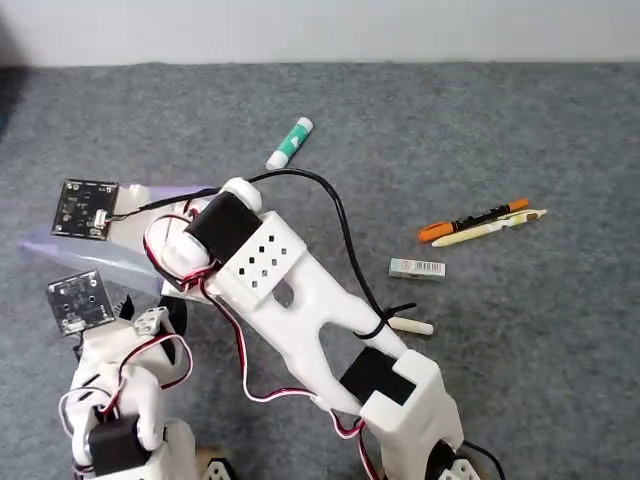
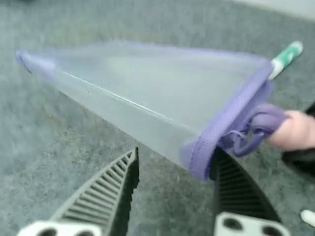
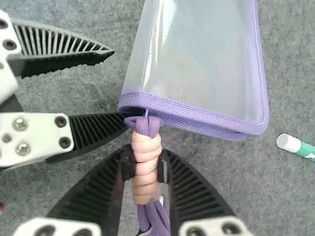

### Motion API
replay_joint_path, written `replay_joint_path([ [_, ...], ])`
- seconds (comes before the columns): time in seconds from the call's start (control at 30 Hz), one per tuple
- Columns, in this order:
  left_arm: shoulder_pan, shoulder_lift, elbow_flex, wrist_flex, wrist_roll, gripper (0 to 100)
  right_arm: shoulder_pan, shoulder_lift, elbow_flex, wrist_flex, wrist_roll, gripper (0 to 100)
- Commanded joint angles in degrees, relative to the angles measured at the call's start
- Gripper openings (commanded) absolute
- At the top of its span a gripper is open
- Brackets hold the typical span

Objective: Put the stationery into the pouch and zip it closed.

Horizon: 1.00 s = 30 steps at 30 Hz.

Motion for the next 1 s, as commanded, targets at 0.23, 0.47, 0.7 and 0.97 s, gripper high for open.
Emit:
replay_joint_path([
  [0.23, -5.4, -0.3, -0.1, -4.8, -0.6, 22, 0.2, -3.2, -2.5, 2.2, -0.2, 0.9],
  [0.47, -5.7, -0.3, -0.2, -4.8, -0.7, 9, 0.1, -3.3, -2.4, 2.2, -0.4, 0.9],
  [0.7, -6.1, -0.3, -0.3, -4.7, -0.7, 1, 2.4, -3.5, -2.2, 2.2, -0.4, 0.9],
  [0.97, -9.2, -0.3, -1.5, -4.7, -0.7, 1, 7.6, -5.1, -2.1, 2.3, -0.4, 0.9],
])
